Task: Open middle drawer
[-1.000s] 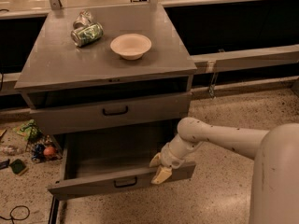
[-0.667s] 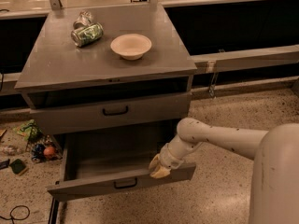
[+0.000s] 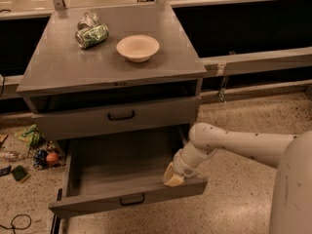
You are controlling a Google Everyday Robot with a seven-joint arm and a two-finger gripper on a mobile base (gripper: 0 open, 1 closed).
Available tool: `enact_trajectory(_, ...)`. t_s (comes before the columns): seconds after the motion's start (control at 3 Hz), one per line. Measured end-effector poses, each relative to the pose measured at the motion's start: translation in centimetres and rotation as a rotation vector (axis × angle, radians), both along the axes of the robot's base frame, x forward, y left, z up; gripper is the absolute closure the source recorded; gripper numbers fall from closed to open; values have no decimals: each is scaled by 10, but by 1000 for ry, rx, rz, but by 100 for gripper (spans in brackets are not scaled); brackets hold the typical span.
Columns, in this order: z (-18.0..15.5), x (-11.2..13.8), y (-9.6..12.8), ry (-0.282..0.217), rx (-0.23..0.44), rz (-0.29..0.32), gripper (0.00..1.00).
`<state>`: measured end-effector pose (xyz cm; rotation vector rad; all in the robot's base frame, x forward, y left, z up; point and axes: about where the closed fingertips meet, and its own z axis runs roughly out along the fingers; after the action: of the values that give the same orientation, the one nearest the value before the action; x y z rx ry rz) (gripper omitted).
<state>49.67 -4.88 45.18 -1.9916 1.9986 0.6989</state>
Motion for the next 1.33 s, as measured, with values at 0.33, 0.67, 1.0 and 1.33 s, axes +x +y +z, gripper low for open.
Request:
enact_trajectory(0.33, 0, 0, 0, 0, 0, 0, 51)
enact_trajectory(0.67, 20, 50, -11, -158, -19, -2, 51)
enact_trajectory(1.0, 33, 92, -20, -278, -30, -16, 75)
enact_trajectory(1.33, 17, 112, -6, -305, 4, -16, 100)
